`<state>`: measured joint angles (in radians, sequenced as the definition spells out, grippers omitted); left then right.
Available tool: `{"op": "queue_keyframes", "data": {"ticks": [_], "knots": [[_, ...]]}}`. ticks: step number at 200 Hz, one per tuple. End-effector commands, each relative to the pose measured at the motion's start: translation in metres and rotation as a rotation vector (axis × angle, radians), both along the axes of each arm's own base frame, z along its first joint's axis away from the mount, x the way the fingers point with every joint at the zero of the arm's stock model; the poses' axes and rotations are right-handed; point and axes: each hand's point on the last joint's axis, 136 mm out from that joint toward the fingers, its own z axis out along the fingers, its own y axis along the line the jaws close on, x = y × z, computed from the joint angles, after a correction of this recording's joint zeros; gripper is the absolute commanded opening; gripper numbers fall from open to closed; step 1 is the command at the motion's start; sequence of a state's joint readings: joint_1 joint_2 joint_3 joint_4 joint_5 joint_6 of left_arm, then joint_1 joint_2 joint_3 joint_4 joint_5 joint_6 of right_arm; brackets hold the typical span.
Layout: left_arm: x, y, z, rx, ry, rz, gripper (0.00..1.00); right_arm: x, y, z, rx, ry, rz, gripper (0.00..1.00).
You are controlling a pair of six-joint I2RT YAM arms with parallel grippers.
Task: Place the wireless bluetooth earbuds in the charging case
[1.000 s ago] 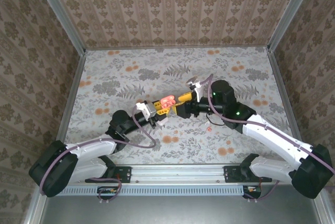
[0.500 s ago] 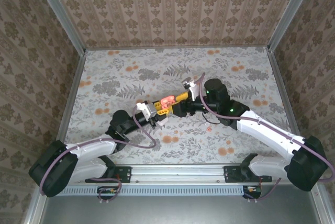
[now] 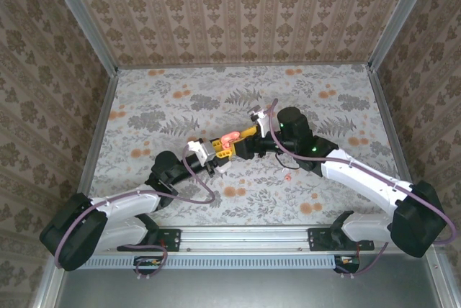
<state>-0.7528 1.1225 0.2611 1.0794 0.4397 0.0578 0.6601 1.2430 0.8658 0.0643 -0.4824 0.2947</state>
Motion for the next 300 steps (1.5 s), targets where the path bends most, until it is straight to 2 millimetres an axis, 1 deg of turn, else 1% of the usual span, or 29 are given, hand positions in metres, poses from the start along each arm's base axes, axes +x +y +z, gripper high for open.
{"op": "queue_keyframes", "data": {"ticks": [1, 52, 79, 105, 140, 159, 182, 191, 217, 228, 236, 240, 268, 279, 300], "knots": [[-0.006, -0.002, 0.013, -0.021, -0.045, -0.026, 0.18, 0.004, 0.006, 0.007, 0.006, -0.012, 0.0, 0.69], [-0.006, -0.003, 0.01, -0.009, -0.043, -0.029, 0.18, 0.006, 0.006, -0.004, -0.049, 0.012, -0.008, 0.68], [-0.001, -0.001, 0.004, 0.005, -0.033, 0.001, 0.18, 0.004, 0.0, -0.002, -0.072, -0.002, -0.014, 0.67], [0.008, 0.003, -0.01, 0.017, -0.01, 0.054, 0.18, 0.0, -0.009, 0.0, -0.095, 0.008, -0.022, 0.66], [0.024, 0.008, -0.036, 0.047, 0.058, 0.141, 0.17, -0.006, -0.022, -0.011, -0.18, 0.076, -0.017, 0.65], [0.031, 0.009, -0.051, 0.074, 0.095, 0.168, 0.17, -0.008, -0.034, -0.018, -0.213, 0.147, -0.02, 0.65], [0.033, 0.008, -0.064, 0.088, 0.124, 0.165, 0.17, -0.008, -0.051, -0.024, -0.249, 0.251, -0.02, 0.64], [0.033, 0.007, -0.068, 0.09, 0.137, 0.162, 0.17, -0.011, -0.061, -0.033, -0.303, 0.306, -0.035, 0.64], [0.034, 0.004, -0.076, 0.093, 0.164, 0.155, 0.17, -0.005, -0.101, -0.063, -0.476, 0.47, -0.177, 0.62], [0.034, 0.004, -0.077, 0.093, 0.169, 0.155, 0.17, -0.009, -0.115, -0.075, -0.527, 0.547, -0.206, 0.61], [0.034, 0.004, -0.078, 0.094, 0.17, 0.155, 0.17, -0.013, -0.123, -0.079, -0.552, 0.579, -0.221, 0.61], [0.033, 0.004, -0.078, 0.093, 0.173, 0.155, 0.17, -0.013, -0.128, -0.089, -0.585, 0.616, -0.227, 0.61], [0.033, 0.007, -0.081, 0.099, 0.18, 0.167, 0.17, -0.024, -0.163, -0.114, -0.763, 0.732, -0.315, 0.61], [0.033, 0.008, -0.082, 0.102, 0.184, 0.169, 0.17, -0.029, -0.171, -0.126, -0.812, 0.777, -0.334, 0.6], [0.032, 0.009, -0.083, 0.108, 0.182, 0.174, 0.17, -0.035, -0.176, -0.15, -0.848, 0.856, -0.362, 0.59]]}}
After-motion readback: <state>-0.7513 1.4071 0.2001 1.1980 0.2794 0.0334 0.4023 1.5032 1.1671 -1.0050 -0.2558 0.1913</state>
